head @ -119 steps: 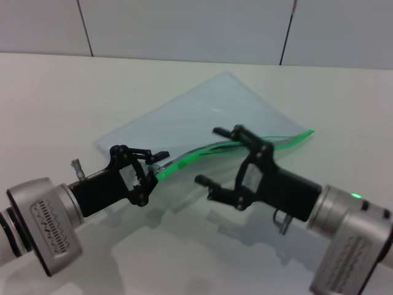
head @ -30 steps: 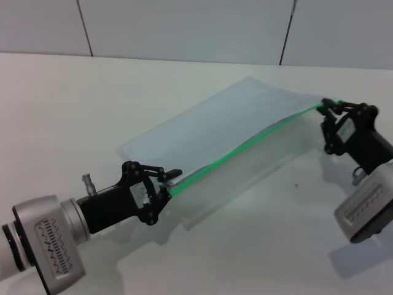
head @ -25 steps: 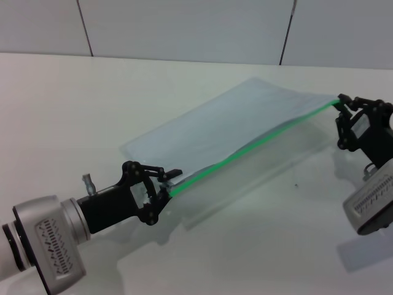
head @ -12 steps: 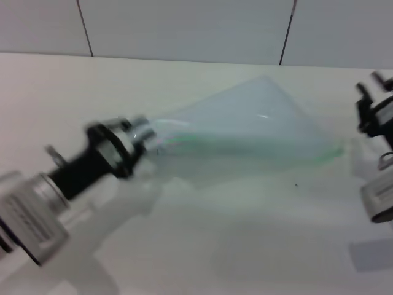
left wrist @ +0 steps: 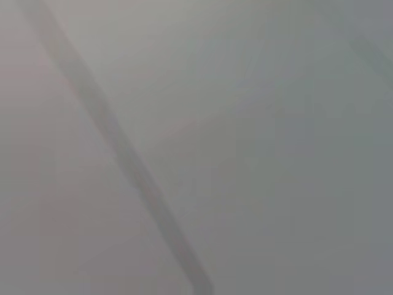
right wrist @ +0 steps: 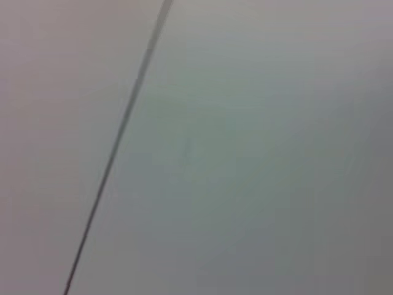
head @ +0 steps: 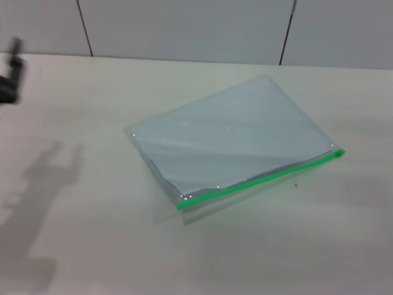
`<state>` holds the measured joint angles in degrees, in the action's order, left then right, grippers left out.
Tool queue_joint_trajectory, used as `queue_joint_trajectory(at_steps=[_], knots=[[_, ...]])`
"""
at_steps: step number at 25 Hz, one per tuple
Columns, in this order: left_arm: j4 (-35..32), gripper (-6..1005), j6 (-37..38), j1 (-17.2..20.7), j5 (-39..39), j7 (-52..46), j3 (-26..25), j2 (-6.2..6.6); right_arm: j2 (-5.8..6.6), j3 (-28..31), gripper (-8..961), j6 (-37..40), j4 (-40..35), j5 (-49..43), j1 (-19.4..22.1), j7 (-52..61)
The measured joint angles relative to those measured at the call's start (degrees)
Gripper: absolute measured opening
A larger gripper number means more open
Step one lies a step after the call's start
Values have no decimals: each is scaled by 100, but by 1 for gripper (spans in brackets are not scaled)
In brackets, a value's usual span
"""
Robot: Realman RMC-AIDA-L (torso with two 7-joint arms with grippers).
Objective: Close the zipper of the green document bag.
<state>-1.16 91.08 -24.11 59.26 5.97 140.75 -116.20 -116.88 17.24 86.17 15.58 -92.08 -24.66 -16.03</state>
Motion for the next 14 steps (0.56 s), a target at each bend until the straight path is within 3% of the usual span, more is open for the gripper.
queue_joint_trajectory(at_steps=[7,14], knots=[[60,497,227,68,776,-1080,-306,14,-1,-32,841,303,-345,159,104,1528],[64,497,261,64,883,-1143,-317,2,-3,-75,901,308,-446,105,69,1749]])
